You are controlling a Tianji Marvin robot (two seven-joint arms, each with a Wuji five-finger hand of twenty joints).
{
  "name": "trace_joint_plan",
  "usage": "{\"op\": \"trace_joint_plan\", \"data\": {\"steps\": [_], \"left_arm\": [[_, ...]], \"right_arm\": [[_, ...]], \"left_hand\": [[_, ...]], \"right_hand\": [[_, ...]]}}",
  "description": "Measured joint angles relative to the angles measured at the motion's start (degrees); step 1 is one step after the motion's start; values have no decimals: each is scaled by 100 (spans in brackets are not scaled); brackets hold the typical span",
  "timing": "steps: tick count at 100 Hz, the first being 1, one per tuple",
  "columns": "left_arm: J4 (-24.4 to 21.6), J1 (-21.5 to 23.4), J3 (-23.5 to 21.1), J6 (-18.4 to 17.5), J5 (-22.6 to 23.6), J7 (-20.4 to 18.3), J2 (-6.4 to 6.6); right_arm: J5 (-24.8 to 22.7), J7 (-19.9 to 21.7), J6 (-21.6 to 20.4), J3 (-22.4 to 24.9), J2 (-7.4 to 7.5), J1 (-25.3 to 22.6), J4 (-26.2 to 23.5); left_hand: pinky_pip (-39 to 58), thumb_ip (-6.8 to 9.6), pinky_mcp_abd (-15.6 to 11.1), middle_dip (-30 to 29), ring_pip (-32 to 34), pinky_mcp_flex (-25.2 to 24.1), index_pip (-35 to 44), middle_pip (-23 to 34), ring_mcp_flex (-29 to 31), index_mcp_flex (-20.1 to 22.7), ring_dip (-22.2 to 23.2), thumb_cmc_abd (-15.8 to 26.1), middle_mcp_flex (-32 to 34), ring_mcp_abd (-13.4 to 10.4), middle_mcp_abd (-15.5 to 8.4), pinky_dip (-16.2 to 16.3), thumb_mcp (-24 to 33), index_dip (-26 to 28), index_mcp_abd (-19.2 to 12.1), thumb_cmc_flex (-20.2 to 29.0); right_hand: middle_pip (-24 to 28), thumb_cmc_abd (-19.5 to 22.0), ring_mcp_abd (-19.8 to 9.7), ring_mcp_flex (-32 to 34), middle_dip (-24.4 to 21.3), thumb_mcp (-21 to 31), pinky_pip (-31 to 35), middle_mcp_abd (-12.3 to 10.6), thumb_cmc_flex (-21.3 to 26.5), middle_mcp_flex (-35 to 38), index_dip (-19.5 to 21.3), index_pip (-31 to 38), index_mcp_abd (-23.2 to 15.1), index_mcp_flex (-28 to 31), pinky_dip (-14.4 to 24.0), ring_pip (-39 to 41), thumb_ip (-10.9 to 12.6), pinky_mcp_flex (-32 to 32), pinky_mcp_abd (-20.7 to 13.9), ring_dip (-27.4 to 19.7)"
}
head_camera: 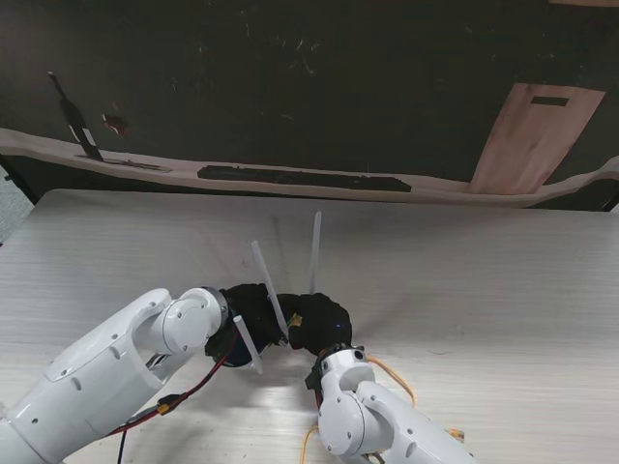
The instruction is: Untangle the Ethernet cable and plug it into the router
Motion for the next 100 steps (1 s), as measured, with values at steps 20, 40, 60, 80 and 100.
{"op": "trace_joint_plan", "data": {"steps": [20,40,60,80,100], "left_arm": [[-10,150,-42,77,492,225,-128],[69,253,-27,259,725,688,-245],[189,395,-175,408,1188,1073,-371],[348,434,-142,585,1826,1471,-388],[585,470,-72,873,2163,2088,-432]], "right_arm": [[-181,-220,-231,360,61,-287,-260],[-257,-830,-735,663,51,-424,-348],[-317,-850,-849,1023,59,-642,-485],[-391,-1054,-1132,1309,95,-886,-675],[-482,-1167,-1281,1470,135,-1055,-827]], "left_hand": [[252,0,-268,180,362,164,541,474,165,15,185,0,148,-313,-345,72,-887,125,-475,-1],[391,-2,-437,260,798,247,787,778,292,116,370,0,348,-555,-665,73,-1679,200,-914,-2],[383,-5,-1326,323,1011,247,916,898,289,264,492,0,430,-1329,-1659,132,-2539,202,-1989,-2],[318,-6,-1664,293,720,194,901,757,288,264,126,92,430,-1625,-1822,141,-2551,128,-2127,-2],[17,-6,-1890,152,526,29,764,491,131,254,-158,762,415,-1764,-1845,1117,-2551,-16,-2128,-2]], "right_hand": [[-486,83,70,-737,-88,-455,-420,11,-415,-785,-37,-1007,-752,-626,153,-635,-76,-741,4,-23],[-578,285,74,-829,-90,-491,-465,11,-550,-848,-38,-1058,-790,-622,260,-797,-83,-869,7,-24],[-623,359,74,-911,-93,-491,-634,11,-550,-846,-38,-1058,-790,-622,262,-922,-83,-1016,7,-24],[-704,371,74,-972,-100,-491,-656,11,-576,-914,-38,-1058,-798,-622,261,-969,-83,-1082,9,-25],[-704,431,74,-972,-143,-491,-704,11,-614,-914,-39,-1058,-802,-622,262,-970,-83,-1098,10,0]]}}
